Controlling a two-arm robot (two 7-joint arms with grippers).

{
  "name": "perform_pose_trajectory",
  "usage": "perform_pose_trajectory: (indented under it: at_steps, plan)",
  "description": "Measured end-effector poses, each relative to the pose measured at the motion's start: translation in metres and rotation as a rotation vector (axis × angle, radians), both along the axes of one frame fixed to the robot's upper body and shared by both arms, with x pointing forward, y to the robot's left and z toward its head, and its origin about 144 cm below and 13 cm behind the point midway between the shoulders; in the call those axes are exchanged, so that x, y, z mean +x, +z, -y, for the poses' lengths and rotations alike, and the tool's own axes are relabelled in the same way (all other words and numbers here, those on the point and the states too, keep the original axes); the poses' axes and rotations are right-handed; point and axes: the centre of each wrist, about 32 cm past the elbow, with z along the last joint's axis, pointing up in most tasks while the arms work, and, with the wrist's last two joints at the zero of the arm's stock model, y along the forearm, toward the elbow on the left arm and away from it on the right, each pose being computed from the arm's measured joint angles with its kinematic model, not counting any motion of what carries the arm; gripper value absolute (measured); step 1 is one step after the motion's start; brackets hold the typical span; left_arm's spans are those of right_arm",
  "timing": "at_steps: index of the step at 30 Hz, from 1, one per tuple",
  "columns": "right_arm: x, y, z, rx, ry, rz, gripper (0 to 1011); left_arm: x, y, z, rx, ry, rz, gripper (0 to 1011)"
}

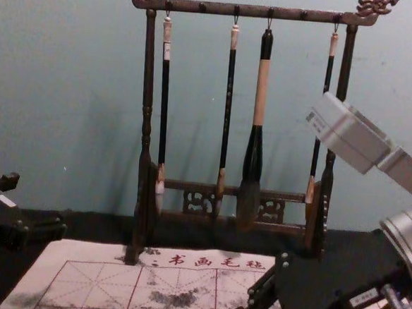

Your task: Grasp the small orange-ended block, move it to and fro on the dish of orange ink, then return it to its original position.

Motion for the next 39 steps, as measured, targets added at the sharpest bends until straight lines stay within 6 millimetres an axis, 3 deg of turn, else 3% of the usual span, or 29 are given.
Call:
perform_pose_trajectory:
  at_steps: [13, 39]
  plan:
    - [-0.003, 0.001, -0.012, 0.020, 0.049, -0.003, 132, 0.000, 0.000, 0.000, 0.000, 0.000, 0.000, 1001]
    - [0.014, -0.005, -0.033, 0.025, 0.078, -0.005, 132, 0.000, 0.000, 0.000, 0.000, 0.000, 0.000, 1001]
